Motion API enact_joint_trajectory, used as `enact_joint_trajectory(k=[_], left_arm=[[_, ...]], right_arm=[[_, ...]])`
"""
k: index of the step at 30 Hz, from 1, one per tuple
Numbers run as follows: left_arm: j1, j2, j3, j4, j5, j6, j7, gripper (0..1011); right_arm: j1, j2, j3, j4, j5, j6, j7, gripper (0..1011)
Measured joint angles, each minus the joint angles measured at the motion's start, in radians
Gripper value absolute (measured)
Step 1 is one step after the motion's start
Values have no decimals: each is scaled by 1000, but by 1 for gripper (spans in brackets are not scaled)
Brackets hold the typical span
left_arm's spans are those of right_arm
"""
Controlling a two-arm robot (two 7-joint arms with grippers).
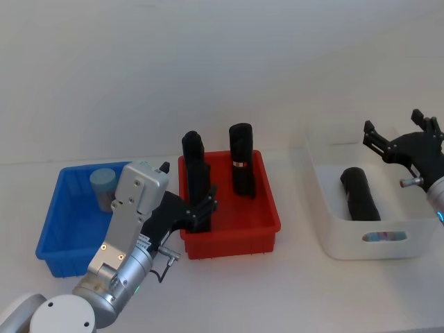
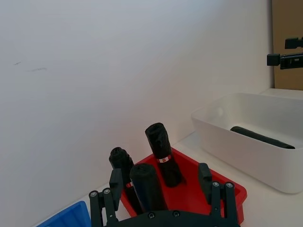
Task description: Pick the cotton swabs from the blue box and place them into the white box.
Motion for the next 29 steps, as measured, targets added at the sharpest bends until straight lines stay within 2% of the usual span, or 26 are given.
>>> enact_joint_trajectory(k=[29], left_arm=[[0, 0, 0, 0, 0, 0, 0, 1004]], right_arm=[[0, 0, 0, 0, 0, 0, 0, 1002]])
